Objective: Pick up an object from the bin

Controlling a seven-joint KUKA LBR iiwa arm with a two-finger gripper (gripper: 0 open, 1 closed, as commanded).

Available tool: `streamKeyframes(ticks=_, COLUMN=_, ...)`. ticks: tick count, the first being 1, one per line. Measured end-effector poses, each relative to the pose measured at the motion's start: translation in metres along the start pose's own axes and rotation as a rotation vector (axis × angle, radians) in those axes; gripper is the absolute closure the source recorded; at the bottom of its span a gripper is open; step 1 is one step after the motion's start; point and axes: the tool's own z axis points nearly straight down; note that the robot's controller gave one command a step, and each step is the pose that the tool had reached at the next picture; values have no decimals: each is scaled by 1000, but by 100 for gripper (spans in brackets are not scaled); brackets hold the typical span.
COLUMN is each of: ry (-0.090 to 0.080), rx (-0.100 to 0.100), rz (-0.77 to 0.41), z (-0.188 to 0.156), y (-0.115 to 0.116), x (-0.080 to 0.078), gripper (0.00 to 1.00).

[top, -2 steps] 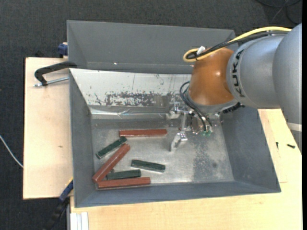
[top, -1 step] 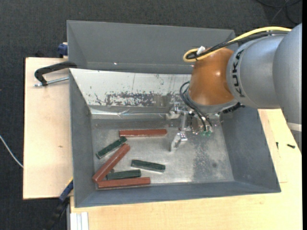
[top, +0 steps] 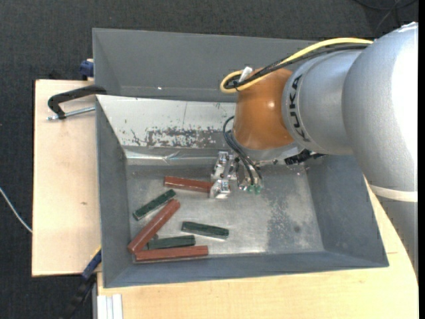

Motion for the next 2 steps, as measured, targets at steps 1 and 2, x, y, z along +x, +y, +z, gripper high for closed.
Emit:
streamKeyframes(ticks=1, ry=-1, rx=0, rz=0, z=0, y=0, x=0, gripper=100)
streamKeyframes(ticks=2, ry=-16, rx=-3, rz=-41, z=-174, y=8, x=-6, gripper=100)
